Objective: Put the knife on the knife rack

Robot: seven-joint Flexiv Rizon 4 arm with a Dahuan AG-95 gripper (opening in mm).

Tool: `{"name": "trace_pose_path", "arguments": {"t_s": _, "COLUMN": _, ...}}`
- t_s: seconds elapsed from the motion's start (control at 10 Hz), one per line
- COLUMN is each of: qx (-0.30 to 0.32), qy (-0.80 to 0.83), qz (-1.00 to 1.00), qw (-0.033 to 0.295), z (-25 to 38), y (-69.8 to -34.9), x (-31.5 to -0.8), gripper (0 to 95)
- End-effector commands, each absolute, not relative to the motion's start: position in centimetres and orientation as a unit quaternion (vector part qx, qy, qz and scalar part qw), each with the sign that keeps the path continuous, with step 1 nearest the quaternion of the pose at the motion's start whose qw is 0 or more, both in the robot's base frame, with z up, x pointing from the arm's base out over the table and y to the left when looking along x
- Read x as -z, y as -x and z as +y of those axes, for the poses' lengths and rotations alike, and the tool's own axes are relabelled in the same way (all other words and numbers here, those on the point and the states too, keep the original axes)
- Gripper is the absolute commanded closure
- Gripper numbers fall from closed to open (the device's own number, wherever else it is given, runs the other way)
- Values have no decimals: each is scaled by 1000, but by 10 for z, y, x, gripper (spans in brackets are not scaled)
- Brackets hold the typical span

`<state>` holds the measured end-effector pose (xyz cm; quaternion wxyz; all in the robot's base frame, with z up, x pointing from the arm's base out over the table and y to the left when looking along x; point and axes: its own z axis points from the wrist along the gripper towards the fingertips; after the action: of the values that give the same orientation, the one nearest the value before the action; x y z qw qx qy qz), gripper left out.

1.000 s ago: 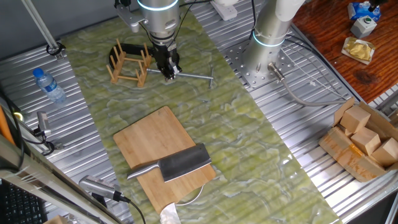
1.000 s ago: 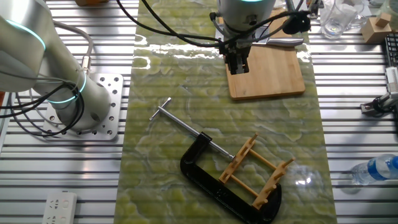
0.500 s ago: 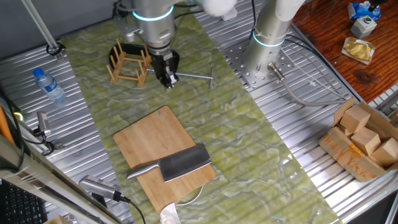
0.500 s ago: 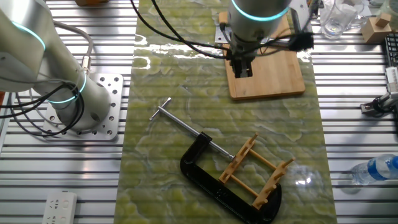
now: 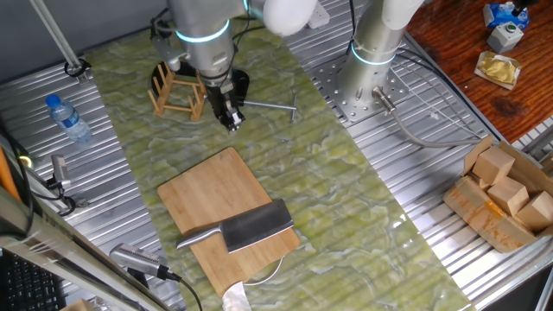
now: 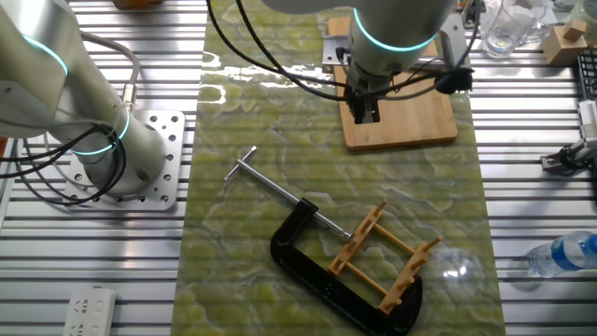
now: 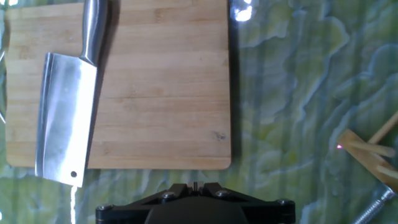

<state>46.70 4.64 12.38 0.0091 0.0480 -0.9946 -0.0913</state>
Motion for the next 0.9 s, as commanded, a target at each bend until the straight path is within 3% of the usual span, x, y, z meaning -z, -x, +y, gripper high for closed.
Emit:
{"name": "trace_pose_path", "arguments": {"t_s": 0.1, "qx": 89, "qy": -47, "qz": -995, "qw": 7, "z": 47, "y": -467, "x": -112, "gripper": 950}}
{"name": "trace_pose_path", "arguments": {"t_s": 0.9, "qx": 92, "qy": -71, "qz": -993, "qw": 8, "z": 48, "y": -468, "x": -105, "gripper": 950}}
